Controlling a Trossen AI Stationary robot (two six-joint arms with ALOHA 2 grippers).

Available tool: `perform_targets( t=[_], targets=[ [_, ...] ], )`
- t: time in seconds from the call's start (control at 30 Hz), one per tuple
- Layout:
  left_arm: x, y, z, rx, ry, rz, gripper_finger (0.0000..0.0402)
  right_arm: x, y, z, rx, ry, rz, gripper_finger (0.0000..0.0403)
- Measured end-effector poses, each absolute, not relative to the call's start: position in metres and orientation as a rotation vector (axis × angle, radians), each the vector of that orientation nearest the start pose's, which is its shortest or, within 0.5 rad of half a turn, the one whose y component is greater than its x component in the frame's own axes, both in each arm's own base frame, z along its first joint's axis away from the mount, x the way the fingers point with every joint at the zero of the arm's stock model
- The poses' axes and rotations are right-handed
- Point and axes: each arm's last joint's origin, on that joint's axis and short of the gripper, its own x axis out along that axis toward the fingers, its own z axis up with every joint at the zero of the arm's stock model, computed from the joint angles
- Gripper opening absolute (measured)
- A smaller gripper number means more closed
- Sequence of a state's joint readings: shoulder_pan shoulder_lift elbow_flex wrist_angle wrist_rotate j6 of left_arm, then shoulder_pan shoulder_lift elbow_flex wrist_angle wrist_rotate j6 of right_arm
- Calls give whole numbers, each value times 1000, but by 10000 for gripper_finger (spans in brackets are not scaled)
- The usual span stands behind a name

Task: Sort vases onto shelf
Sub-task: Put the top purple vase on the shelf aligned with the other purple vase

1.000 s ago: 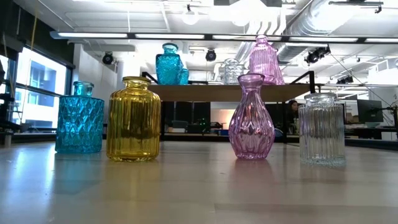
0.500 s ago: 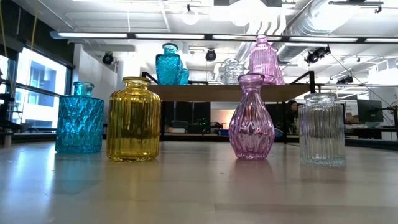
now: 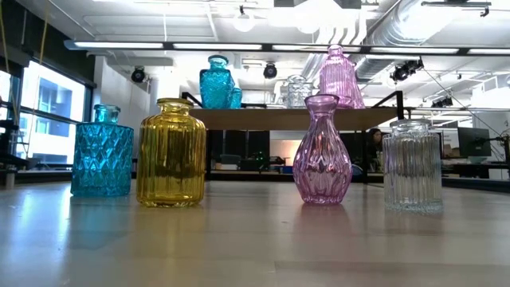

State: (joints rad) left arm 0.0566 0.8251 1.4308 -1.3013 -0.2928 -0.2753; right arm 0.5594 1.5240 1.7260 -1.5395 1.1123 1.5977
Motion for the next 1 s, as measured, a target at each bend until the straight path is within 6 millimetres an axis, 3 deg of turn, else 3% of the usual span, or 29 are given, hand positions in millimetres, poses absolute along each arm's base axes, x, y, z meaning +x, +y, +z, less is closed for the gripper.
perform_targets(
  t=[0.27,0.53,0.77,1.0],
  targets=[
    [72,12,400,-199,589,425,58,262,134,372,471,318,-928,0],
    [72,12,396,-221,594,433,58,297,155,331,512,269,-980,0],
    [70,12,396,-222,590,432,58,309,163,303,523,126,-1052,0],
    [70,12,396,-230,593,412,58,318,161,282,473,129,-1103,0]
  ],
)
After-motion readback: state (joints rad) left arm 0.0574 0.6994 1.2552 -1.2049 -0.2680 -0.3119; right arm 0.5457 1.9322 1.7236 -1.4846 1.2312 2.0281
